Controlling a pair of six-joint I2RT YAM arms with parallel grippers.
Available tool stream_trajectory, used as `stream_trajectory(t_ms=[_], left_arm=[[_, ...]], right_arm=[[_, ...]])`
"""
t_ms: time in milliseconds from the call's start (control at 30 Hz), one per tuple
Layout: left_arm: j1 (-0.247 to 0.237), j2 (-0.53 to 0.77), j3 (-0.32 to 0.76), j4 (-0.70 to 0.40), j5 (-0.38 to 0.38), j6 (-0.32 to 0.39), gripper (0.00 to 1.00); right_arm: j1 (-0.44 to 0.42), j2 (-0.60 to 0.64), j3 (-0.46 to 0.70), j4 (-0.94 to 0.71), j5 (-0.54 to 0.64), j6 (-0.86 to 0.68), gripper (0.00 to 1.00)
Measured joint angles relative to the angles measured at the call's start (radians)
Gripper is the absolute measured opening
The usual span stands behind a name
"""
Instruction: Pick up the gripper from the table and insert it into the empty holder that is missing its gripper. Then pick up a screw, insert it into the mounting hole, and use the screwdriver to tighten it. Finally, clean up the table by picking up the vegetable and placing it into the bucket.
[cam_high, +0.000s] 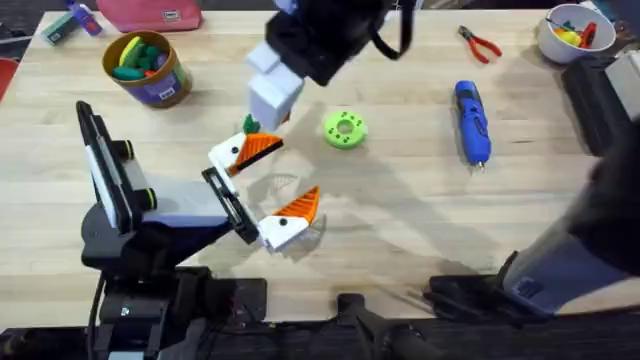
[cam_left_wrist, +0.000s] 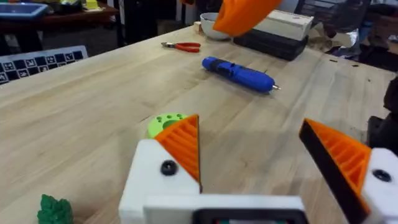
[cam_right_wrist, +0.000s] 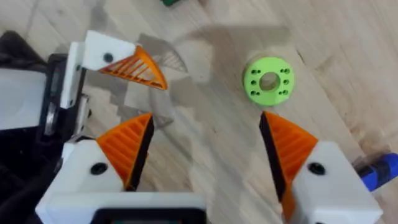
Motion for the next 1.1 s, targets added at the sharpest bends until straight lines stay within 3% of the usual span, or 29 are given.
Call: stream_trajectory(t_ms=[233,367,500,667,967,1100], left_arm=[[0.0,0.0,0.0,0.0,0.0,0.001,0.985],[0.0,0.0,0.0,0.0,0.0,0.001,0.985],[0.0,0.0,0.0,0.0,0.0,0.001,0.985],[0.0,0.0,0.0,0.0,0.0,0.001,0.985],[0.0,0.0,0.0,0.0,0.0,0.001,0.985],[0.0,0.0,0.0,0.0,0.0,0.001,0.985]], right_arm=[[-0.062,-0.287,-0.468,0.279,0.003,0.077,0.994],[-0.163,-0.503,-0.748,0.374,0.003,0.164,0.994],[-0.291,-0.671,-0.913,0.378,0.035,0.256,0.994],[-0.418,-0.743,-0.993,0.378,0.114,0.318,0.994],[-0.646,-0.689,-1.008,0.396,0.191,0.343,0.994],[-0.698,-0.67,-1.008,0.399,0.198,0.346,0.994]])
